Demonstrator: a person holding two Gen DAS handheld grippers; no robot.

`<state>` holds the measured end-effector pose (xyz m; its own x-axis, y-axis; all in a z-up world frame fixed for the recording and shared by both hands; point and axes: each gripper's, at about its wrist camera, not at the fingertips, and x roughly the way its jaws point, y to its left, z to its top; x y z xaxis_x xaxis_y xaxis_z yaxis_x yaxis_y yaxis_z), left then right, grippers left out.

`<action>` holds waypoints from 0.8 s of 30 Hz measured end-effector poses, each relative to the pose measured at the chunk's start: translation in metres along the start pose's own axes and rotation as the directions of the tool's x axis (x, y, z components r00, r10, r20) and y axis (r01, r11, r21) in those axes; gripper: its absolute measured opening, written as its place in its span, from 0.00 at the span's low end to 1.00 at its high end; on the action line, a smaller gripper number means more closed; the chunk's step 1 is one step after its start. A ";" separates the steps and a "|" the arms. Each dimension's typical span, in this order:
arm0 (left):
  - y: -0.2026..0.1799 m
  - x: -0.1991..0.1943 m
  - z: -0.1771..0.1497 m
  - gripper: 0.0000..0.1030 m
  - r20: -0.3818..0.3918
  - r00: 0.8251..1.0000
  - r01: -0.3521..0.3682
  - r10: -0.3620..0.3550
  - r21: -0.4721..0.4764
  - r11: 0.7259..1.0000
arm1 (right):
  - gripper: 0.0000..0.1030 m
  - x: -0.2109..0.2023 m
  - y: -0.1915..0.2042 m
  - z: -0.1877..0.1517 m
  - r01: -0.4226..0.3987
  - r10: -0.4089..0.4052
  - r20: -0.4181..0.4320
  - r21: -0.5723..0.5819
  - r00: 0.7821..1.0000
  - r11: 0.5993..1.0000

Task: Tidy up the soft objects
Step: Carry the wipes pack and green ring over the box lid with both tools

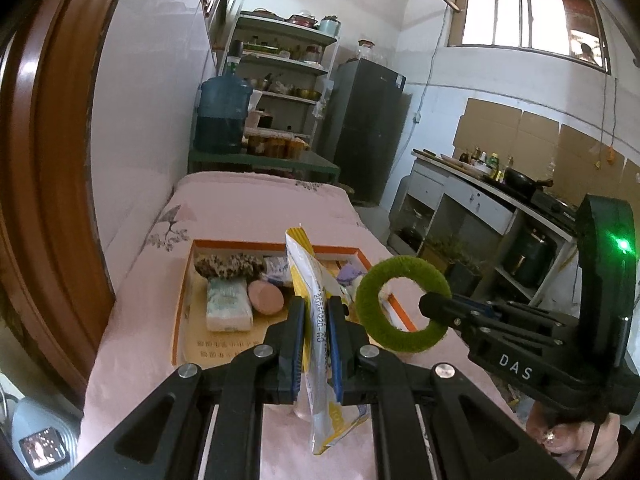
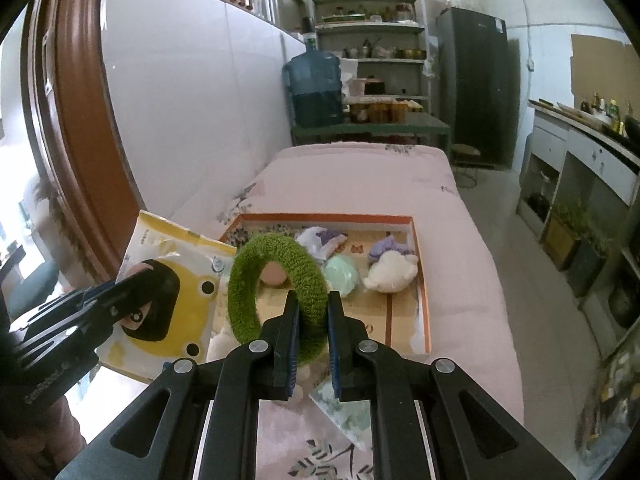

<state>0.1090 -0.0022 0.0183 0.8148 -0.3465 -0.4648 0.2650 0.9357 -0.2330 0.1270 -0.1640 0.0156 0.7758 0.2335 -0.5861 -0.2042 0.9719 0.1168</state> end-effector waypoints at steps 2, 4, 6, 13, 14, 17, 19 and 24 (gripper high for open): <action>0.001 0.002 0.004 0.11 0.005 1.000 -0.006 0.006 0.003 1.000 | 0.12 0.001 0.001 0.003 -0.002 0.002 0.006 0.000 1.000 1.000; 0.002 0.005 0.008 0.11 0.008 1.000 -0.010 0.010 0.005 1.000 | 0.12 0.002 0.001 0.007 -0.006 0.006 0.012 0.002 1.000 1.000; 0.004 0.010 0.012 0.11 0.009 1.000 -0.016 0.016 0.005 1.000 | 0.12 0.004 0.001 0.011 -0.007 0.007 0.016 0.004 1.000 1.000; 0.010 0.024 0.024 0.11 0.012 0.999 -0.041 0.041 0.014 0.999 | 0.12 0.010 -0.002 0.017 -0.007 0.007 0.023 0.013 1.000 1.000; 0.012 0.027 0.026 0.11 0.011 0.999 -0.044 0.044 0.016 0.999 | 0.12 0.013 -0.003 0.019 -0.006 0.006 0.021 0.016 1.000 1.000; 0.015 0.036 0.031 0.11 0.011 0.998 -0.056 0.056 0.024 0.998 | 0.12 0.019 -0.004 0.023 -0.005 0.004 0.021 0.022 1.000 1.000; 0.016 0.042 0.034 0.11 0.007 0.998 -0.063 0.063 0.027 0.998 | 0.12 0.024 -0.006 0.027 -0.004 0.003 0.020 0.024 1.000 1.000; 0.019 0.055 0.038 0.11 0.000 0.997 -0.078 0.078 0.031 0.996 | 0.12 0.032 -0.009 0.034 -0.004 0.004 0.021 0.027 1.000 1.000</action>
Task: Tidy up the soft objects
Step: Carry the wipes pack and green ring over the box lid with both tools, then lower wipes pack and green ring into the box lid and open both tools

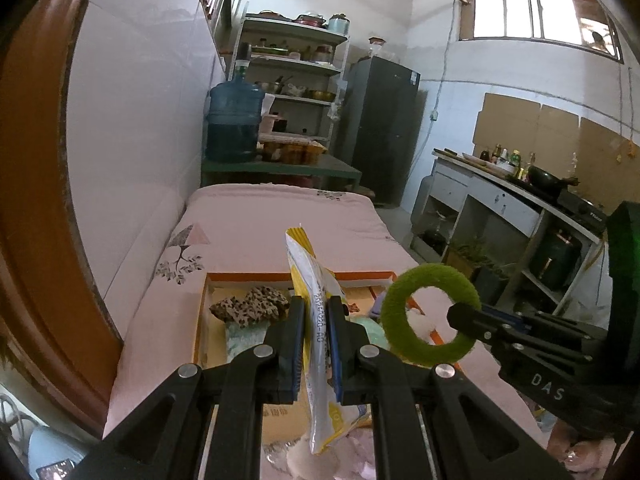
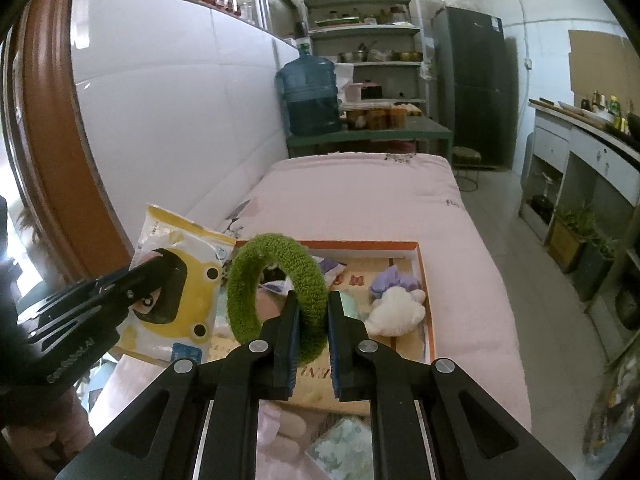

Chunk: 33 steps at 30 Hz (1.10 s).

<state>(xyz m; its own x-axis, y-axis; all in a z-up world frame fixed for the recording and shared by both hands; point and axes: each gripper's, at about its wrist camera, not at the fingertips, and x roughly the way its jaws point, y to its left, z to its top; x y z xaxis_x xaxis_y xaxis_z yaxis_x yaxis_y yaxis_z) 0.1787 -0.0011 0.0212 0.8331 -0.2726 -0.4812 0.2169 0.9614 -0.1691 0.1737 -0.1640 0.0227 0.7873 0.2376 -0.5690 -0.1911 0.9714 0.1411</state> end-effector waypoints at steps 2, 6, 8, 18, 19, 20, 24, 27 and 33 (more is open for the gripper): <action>0.001 0.006 0.002 0.11 -0.004 1.000 -0.004 0.004 0.000 1.000 | 0.12 0.004 -0.001 0.002 0.000 0.000 0.001 0.001 1.000 1.000; 0.000 0.014 0.004 0.11 -0.008 1.000 -0.009 0.009 0.004 1.000 | 0.12 0.011 -0.005 0.007 -0.001 0.001 0.001 0.005 1.000 1.000; 0.000 0.019 0.005 0.11 -0.011 1.000 -0.013 0.013 0.007 1.000 | 0.12 0.015 -0.007 0.008 -0.001 0.001 0.001 0.007 1.000 1.000; 0.000 0.040 0.009 0.11 -0.030 0.999 -0.025 0.025 0.005 1.000 | 0.12 0.032 -0.016 0.017 0.004 -0.004 -0.006 0.016 1.000 1.000; 0.001 0.042 0.010 0.11 -0.032 0.999 -0.026 0.026 0.004 1.000 | 0.12 0.033 -0.017 0.017 0.005 -0.005 -0.007 0.017 1.000 1.000; 0.001 0.044 0.010 0.11 -0.033 0.999 -0.027 0.028 0.004 1.000 | 0.12 0.035 -0.018 0.018 0.007 -0.007 -0.008 0.018 1.000 1.000; 0.003 0.050 0.012 0.11 -0.032 0.999 -0.035 0.035 0.000 0.999 | 0.12 0.042 -0.022 0.020 0.013 -0.012 -0.009 0.022 1.000 1.000; 0.006 0.053 0.016 0.11 -0.029 0.999 -0.036 0.036 -0.008 0.999 | 0.12 0.046 -0.027 0.022 0.020 -0.020 -0.010 0.030 1.000 0.999; 0.008 0.063 0.022 0.11 -0.017 1.000 -0.024 0.024 -0.018 1.000 | 0.12 0.057 -0.036 0.024 0.033 -0.032 -0.019 0.046 0.999 0.998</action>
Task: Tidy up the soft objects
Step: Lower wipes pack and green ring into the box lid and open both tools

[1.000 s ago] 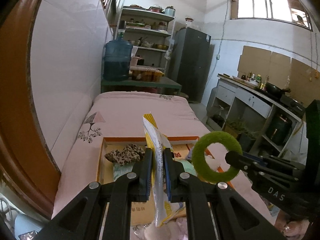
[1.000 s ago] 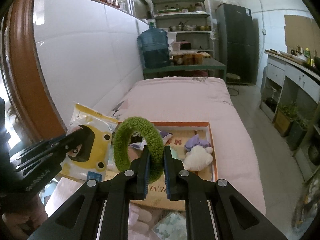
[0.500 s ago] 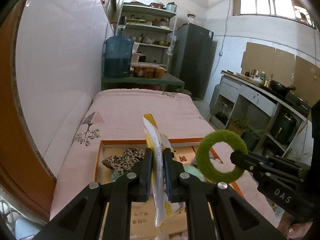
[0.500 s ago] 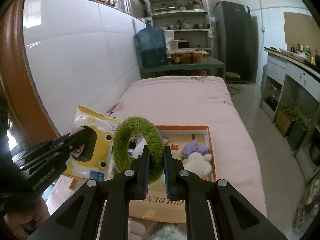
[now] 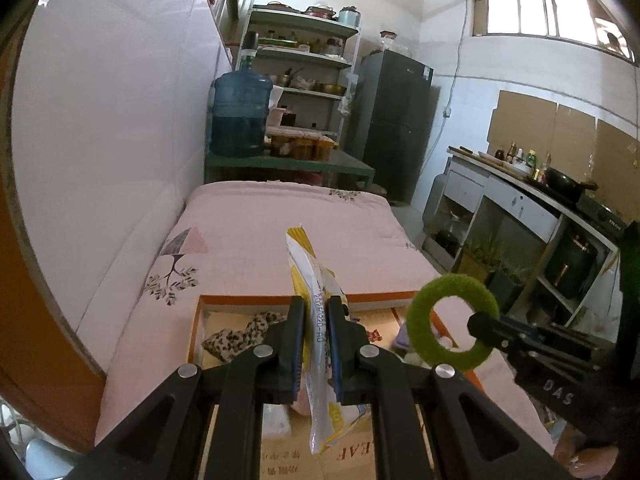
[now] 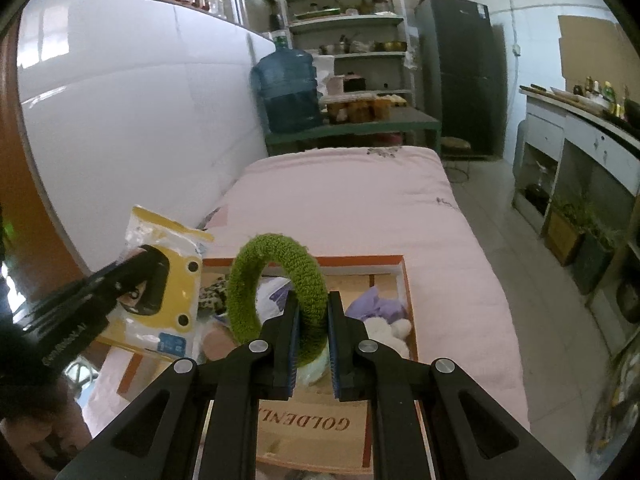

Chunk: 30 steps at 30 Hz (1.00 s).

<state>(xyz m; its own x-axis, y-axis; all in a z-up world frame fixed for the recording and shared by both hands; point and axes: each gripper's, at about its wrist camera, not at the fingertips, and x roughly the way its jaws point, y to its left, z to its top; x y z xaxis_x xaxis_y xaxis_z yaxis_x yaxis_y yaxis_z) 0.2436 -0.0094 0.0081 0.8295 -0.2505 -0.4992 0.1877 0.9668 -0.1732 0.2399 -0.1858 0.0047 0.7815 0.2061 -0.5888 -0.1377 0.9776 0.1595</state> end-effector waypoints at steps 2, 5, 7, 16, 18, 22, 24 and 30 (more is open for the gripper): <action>0.002 0.006 0.002 0.11 -0.005 1.000 0.015 -0.015 -0.011 1.000 | 0.12 0.007 -0.003 0.002 0.008 -0.008 -0.007 0.004 1.000 1.000; 0.006 0.018 0.001 0.11 -0.027 0.999 0.029 -0.030 -0.031 0.999 | 0.12 0.019 -0.008 0.003 0.017 -0.017 -0.024 0.014 1.000 1.000; 0.009 0.025 -0.001 0.11 -0.046 0.998 0.030 -0.032 -0.041 0.999 | 0.12 0.028 -0.011 0.003 0.022 -0.022 -0.039 0.017 0.999 1.000; 0.016 0.047 -0.013 0.11 -0.106 0.994 0.025 -0.032 -0.067 0.997 | 0.12 0.059 -0.017 -0.009 0.026 -0.025 -0.100 0.011 0.995 1.000; 0.017 0.051 -0.016 0.11 -0.121 0.992 0.020 -0.029 -0.070 0.997 | 0.12 0.063 -0.017 -0.011 0.026 -0.025 -0.109 0.011 0.994 1.000; 0.020 0.061 -0.021 0.11 -0.153 0.988 0.007 -0.019 -0.077 0.997 | 0.12 0.071 -0.019 -0.013 0.027 -0.026 -0.123 0.010 0.992 1.000; 0.021 0.065 -0.023 0.12 -0.166 0.986 0.002 -0.015 -0.076 0.997 | 0.13 0.075 -0.019 -0.014 0.029 -0.028 -0.131 0.007 0.991 1.000; 0.028 0.068 -0.026 0.16 -0.187 0.982 -0.006 -0.009 -0.082 0.997 | 0.19 0.089 -0.024 -0.018 0.033 -0.029 -0.167 0.023 0.985 0.999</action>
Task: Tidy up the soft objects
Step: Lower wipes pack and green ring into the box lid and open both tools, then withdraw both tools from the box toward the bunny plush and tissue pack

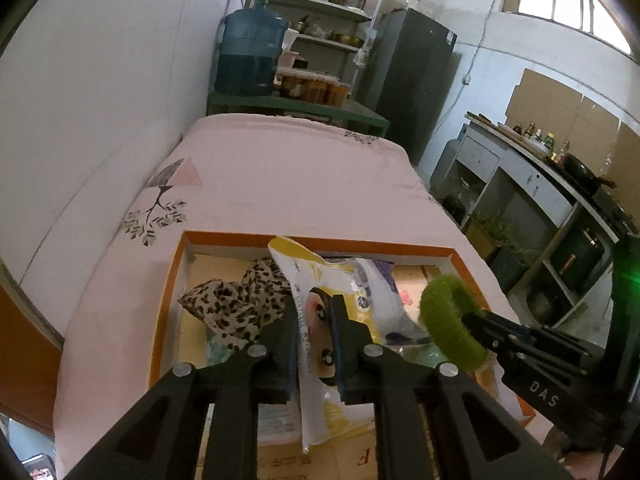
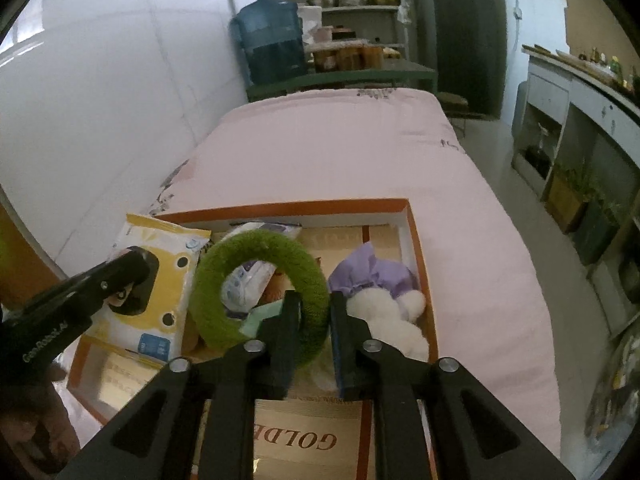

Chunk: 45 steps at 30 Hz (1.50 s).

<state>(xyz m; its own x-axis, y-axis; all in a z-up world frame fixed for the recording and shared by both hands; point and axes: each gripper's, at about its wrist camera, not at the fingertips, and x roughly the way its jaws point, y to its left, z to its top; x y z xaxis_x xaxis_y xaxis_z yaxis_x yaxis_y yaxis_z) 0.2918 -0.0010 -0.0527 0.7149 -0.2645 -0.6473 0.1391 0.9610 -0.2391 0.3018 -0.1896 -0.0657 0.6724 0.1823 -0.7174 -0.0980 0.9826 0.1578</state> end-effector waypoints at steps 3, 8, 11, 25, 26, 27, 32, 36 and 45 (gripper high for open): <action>0.001 -0.004 -0.002 0.34 0.012 1.000 0.005 -0.004 -0.006 1.000 | 0.30 0.001 -0.002 -0.002 0.000 0.000 0.000 0.010 1.000 1.000; -0.002 -0.015 -0.001 0.51 0.060 0.998 0.006 -0.006 0.002 1.000 | 0.39 0.000 -0.001 -0.004 0.007 -0.008 0.011 0.006 1.000 1.000; -0.006 -0.023 0.001 0.51 0.083 0.997 0.002 -0.003 0.014 1.000 | 0.42 -0.003 -0.001 -0.004 0.005 -0.005 0.019 0.009 1.000 1.000; -0.016 -0.054 0.000 0.51 0.138 0.990 -0.001 -0.005 0.039 0.999 | 0.50 -0.026 0.002 -0.007 0.006 -0.007 0.045 0.015 0.999 1.000; -0.016 -0.057 0.000 0.51 0.140 0.990 -0.003 -0.002 0.041 0.999 | 0.50 -0.029 0.003 -0.008 0.006 -0.007 0.048 0.015 0.999 1.000; -0.016 -0.059 0.000 0.51 0.143 0.990 -0.005 -0.001 0.042 0.999 | 0.50 -0.031 0.003 -0.009 0.006 -0.006 0.050 0.016 0.999 1.000; -0.018 -0.072 -0.002 0.51 0.157 0.988 -0.006 -0.001 0.046 0.999 | 0.55 -0.044 0.004 -0.012 0.008 -0.009 0.061 0.021 0.998 1.000; -0.020 -0.077 -0.003 0.51 0.159 0.987 -0.006 -0.002 0.053 0.999 | 0.55 -0.055 0.005 -0.014 0.007 -0.009 0.071 0.021 0.997 1.000; -0.022 -0.096 -0.006 0.51 0.177 0.984 -0.003 -0.008 0.060 0.998 | 0.55 -0.078 0.010 -0.019 -0.003 0.002 0.095 0.012 0.995 1.000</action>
<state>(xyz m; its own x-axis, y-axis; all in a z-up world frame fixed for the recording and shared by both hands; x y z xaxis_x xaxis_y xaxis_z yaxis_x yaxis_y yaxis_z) 0.2155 0.0024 0.0104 0.8239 -0.2537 -0.5068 0.1783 0.9648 -0.1932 0.2348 -0.1930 -0.0211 0.7387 0.1799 -0.6496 -0.0909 0.9815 0.1684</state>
